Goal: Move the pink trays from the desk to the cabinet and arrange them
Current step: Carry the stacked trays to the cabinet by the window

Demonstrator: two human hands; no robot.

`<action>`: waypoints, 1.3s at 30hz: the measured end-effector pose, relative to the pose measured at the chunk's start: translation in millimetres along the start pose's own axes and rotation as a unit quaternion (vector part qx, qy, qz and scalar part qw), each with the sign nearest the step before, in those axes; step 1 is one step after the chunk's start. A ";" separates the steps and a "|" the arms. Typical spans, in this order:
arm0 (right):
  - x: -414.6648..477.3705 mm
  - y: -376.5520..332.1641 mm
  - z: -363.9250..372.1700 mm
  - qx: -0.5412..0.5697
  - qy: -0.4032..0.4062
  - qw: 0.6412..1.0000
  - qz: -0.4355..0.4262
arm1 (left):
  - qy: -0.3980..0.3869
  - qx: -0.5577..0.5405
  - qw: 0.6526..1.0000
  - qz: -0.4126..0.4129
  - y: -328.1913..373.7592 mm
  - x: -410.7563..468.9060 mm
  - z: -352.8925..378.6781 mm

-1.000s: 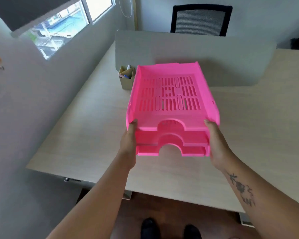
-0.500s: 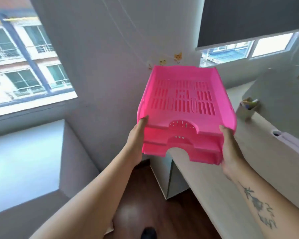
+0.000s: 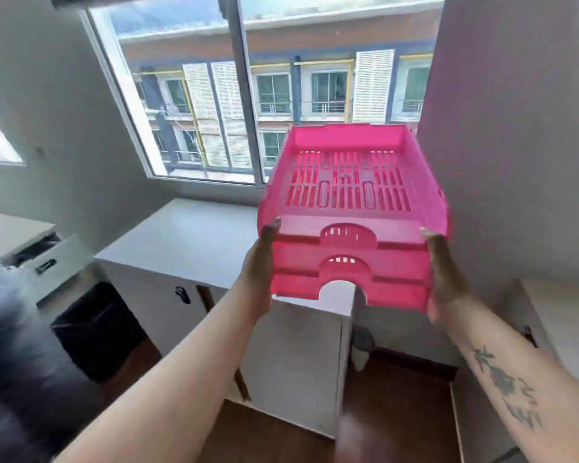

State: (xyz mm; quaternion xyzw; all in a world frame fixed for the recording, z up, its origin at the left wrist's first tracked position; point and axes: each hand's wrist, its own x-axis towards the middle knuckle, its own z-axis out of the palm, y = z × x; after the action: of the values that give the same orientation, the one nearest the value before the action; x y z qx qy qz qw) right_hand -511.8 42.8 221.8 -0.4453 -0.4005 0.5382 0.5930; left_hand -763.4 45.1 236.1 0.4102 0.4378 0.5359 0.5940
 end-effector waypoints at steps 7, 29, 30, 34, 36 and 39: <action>43.5 62.0 125.1 -0.010 -0.051 0.998 0.024 | 0.078 -0.010 0.997 -0.016 13.3 27.8 -140.5; 154.0 173.9 245.3 -0.061 0.037 0.991 0.113 | 0.095 0.031 0.990 -0.104 -20.3 176.3 -293.0; 155.9 175.1 246.3 -0.068 0.035 0.990 0.114 | 0.097 0.031 0.989 -0.104 -23.3 180.5 -294.1; 159.1 170.8 249.3 -0.137 0.024 0.986 0.095 | 0.118 0.061 0.986 -0.099 -26.0 187.2 -294.6; 163.4 155.6 248.2 -0.197 0.017 0.979 0.052 | 0.102 0.110 0.986 -0.068 -16.7 188.5 -295.5; 184.5 125.9 246.9 -0.284 0.011 0.959 -0.009 | 0.078 0.173 0.982 -0.013 10.7 196.0 -301.2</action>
State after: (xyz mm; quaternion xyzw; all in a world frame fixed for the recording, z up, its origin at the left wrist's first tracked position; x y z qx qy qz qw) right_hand -764.5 253.4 170.1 -0.5976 -0.5346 0.3915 0.4513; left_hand -1047.2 246.8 146.2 0.4574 0.5743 0.4747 0.4854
